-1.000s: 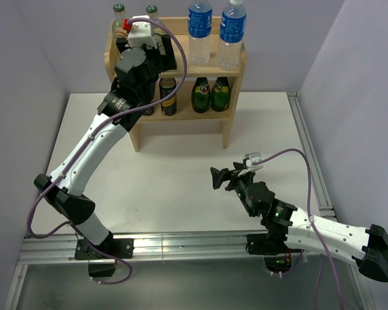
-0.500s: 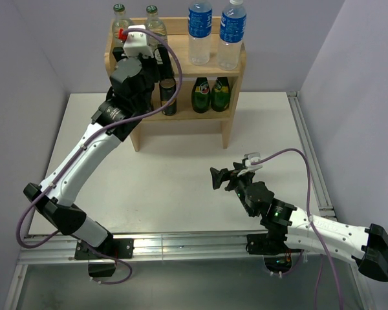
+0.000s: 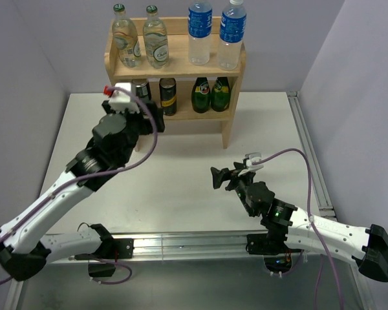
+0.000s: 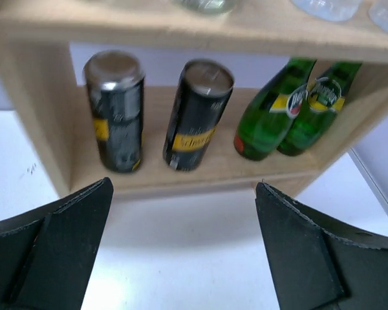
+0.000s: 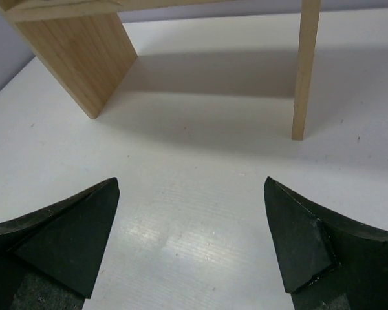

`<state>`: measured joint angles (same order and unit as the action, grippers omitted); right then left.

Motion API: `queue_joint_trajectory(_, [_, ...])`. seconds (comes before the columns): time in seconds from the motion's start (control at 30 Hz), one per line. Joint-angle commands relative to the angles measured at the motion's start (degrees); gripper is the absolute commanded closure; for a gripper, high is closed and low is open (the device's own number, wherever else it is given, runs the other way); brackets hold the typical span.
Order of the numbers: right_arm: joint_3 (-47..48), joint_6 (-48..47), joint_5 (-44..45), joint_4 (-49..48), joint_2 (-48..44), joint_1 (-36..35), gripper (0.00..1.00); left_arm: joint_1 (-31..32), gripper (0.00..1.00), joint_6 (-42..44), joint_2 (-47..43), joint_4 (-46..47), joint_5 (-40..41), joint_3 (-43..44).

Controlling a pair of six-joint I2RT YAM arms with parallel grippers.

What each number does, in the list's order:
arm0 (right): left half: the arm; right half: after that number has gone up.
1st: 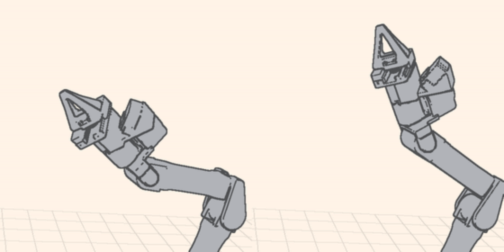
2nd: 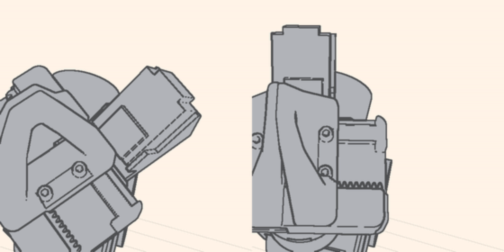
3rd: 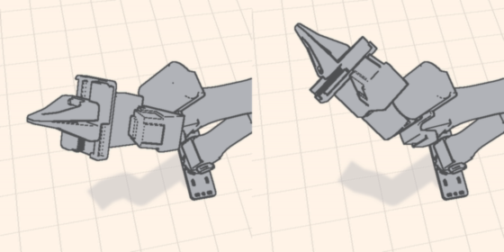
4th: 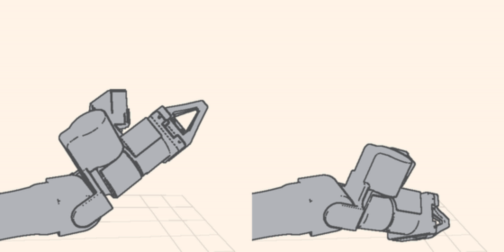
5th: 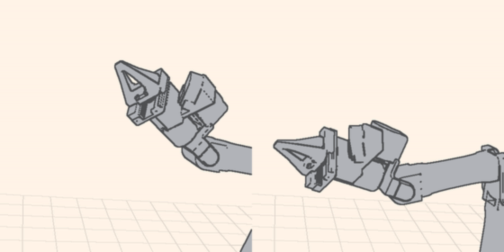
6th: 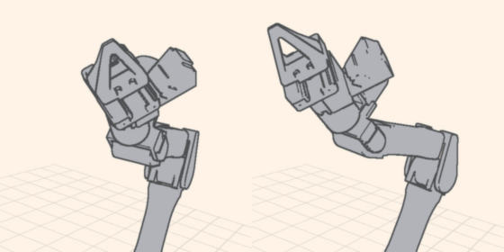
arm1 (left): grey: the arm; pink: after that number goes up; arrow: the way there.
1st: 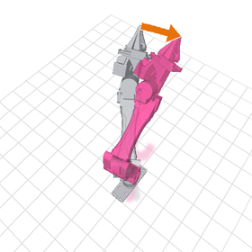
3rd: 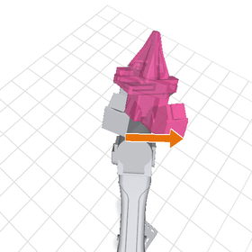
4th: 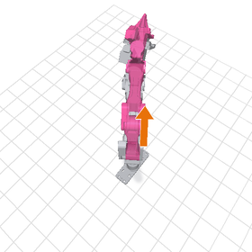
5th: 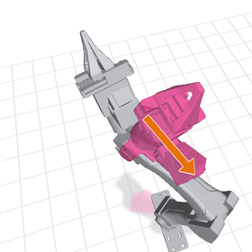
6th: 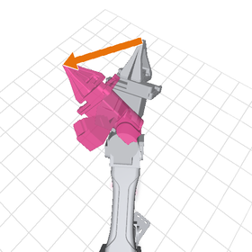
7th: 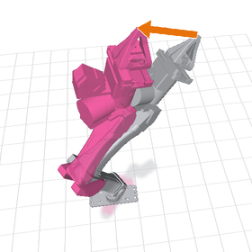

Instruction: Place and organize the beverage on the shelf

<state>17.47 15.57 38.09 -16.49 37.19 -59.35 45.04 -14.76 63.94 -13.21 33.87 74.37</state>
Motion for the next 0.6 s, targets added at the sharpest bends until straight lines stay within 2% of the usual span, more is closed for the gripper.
queue_joint_trajectory(0.0, [5.35,1.91,0.59,2.23,-2.46,0.29,0.00,0.75,0.01,-6.32,-8.64,-1.73,-3.45,-7.20])
queue_joint_trajectory(0.1, [12.03,3.85,0.67,10.93,-4.14,0.20,0.00,1.80,0.01,-8.34,-15.41,-1.47,-4.77,-15.81])
queue_joint_trajectory(0.13, [17.45,3.68,0.67,14.87,-4.93,0.12,0.00,1.98,0.01,-8.52,-17.25,-1.12,-4.95,-19.75])
queue_joint_trajectory(0.23, [28.35,0.52,1.55,20.42,-4.67,0.03,0.00,2.42,0.01,-9.40,-23.94,0.03,-4.69,-24.52])
queue_joint_trajectory(0.3, [34.87,-2.38,2.60,22.20,-3.97,0.03,0.00,2.34,0.01,-9.41,-27.46,-0.58,-3.12,-24.80])
queue_joint_trajectory(0.4, [39.55,-6.07,3.14,22.73,-3.79,0.03,0.00,2.34,0.01,-9.23,-28.52,-1.90,-2.49,-23.40])
queue_joint_trajectory(0.57, [42.03,-8.01,4.01,23.35,-3.00,0.03,0.00,2.34,0.01,-9.05,-26.94,-2.96,-2.58,-22.16])
